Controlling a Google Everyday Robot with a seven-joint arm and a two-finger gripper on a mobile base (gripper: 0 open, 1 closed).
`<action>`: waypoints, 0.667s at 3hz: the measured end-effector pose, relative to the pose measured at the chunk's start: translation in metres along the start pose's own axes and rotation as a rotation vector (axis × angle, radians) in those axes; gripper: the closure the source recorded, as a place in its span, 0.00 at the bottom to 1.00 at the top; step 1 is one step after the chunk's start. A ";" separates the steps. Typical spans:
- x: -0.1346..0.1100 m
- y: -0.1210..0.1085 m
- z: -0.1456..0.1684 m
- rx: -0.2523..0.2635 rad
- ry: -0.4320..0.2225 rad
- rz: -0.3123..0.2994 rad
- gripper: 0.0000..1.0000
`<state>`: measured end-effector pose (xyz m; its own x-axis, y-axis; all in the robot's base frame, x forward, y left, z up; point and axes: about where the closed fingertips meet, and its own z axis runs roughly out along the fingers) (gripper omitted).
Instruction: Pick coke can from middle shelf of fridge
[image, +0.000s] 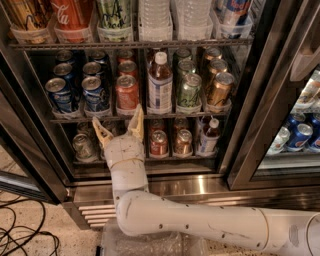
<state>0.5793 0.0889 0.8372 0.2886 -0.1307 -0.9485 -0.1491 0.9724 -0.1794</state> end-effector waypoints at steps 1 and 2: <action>-0.001 -0.002 0.006 0.009 -0.006 0.003 0.21; -0.004 0.001 0.018 0.004 -0.016 0.006 0.29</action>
Offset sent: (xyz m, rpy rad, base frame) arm 0.0284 0.0138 0.0130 0.0123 -0.0249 0.0124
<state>0.5953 0.0942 0.8451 0.3028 -0.1215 -0.9453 -0.1474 0.9740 -0.1724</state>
